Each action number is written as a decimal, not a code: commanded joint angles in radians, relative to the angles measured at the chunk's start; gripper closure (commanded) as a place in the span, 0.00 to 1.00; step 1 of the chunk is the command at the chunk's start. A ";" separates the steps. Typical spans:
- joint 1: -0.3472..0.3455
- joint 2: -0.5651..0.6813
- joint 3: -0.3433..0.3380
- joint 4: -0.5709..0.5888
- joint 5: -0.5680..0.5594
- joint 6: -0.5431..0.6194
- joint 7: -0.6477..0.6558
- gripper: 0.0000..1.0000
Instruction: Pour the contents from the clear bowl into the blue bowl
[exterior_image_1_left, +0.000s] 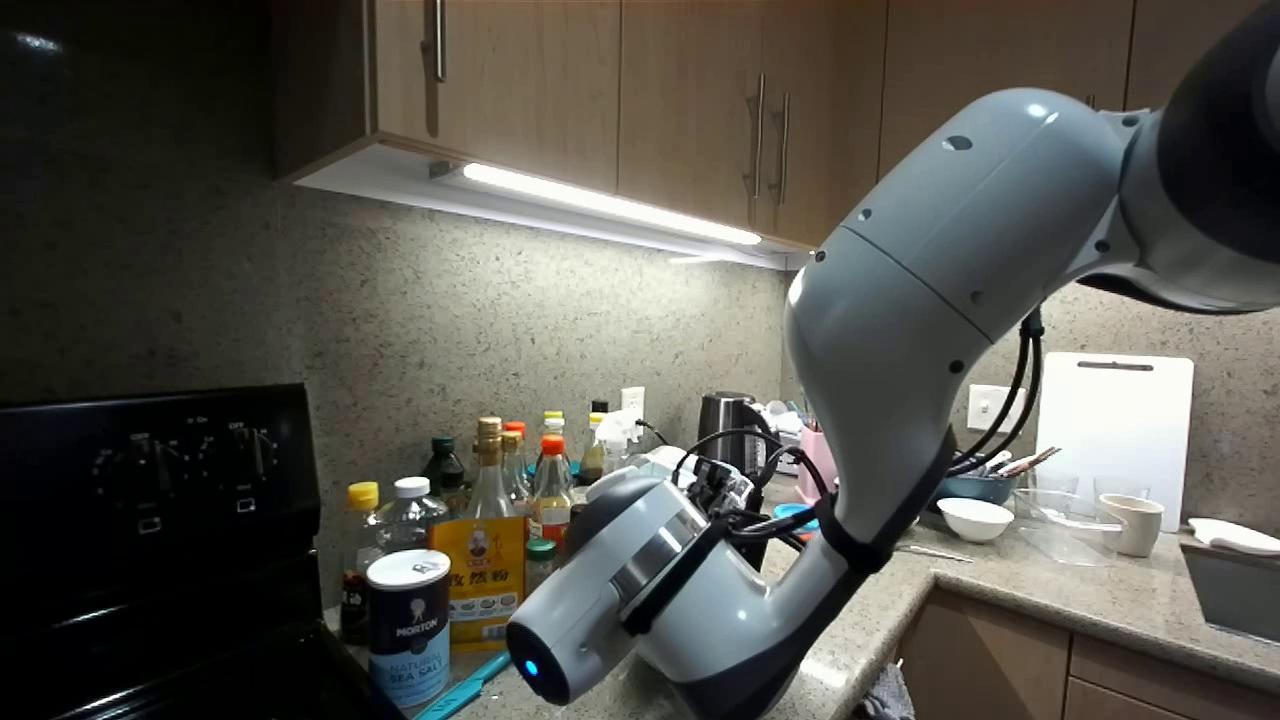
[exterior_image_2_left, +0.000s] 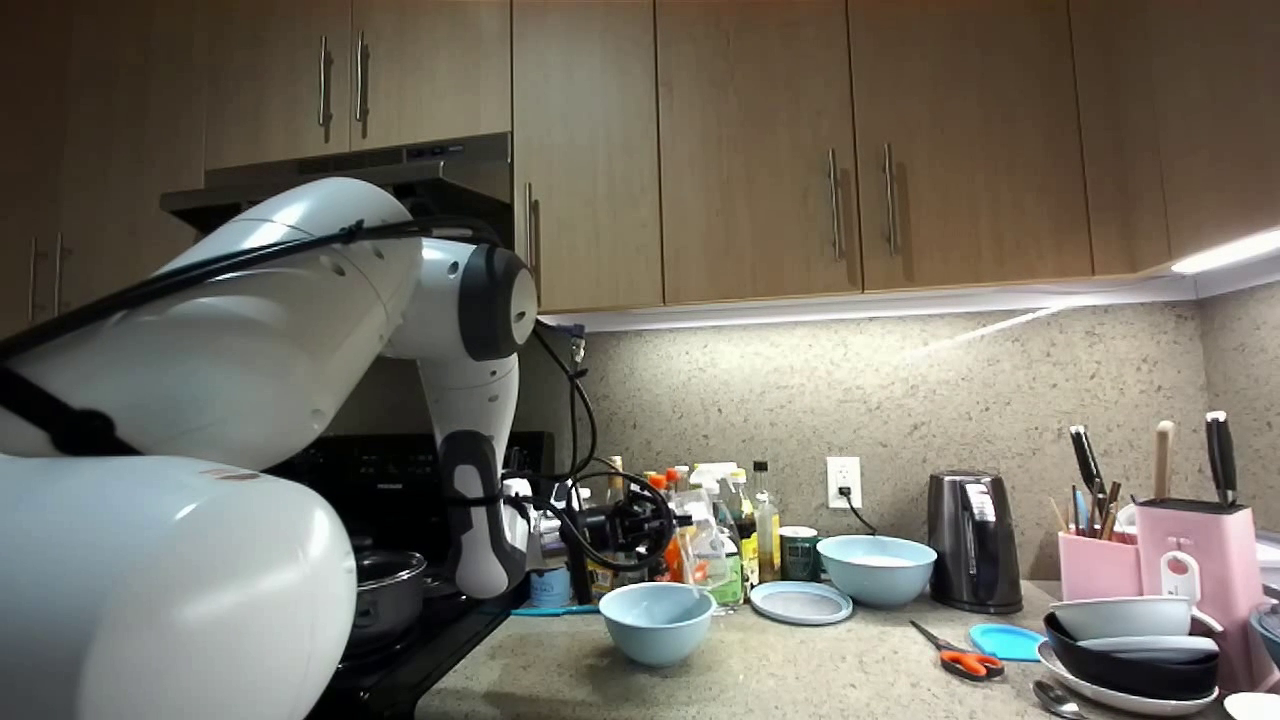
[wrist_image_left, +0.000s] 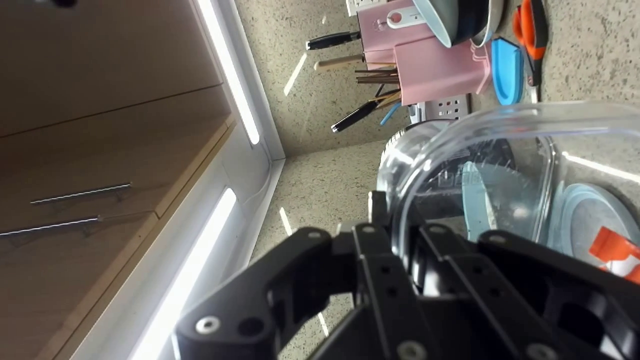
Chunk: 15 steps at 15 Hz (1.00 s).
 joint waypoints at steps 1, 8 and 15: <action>-0.041 -0.021 0.045 -0.010 0.026 0.027 -0.030 0.97; -0.055 -0.046 0.055 -0.023 0.054 0.025 -0.015 0.96; -0.072 -0.069 0.058 -0.031 0.067 0.049 0.003 0.96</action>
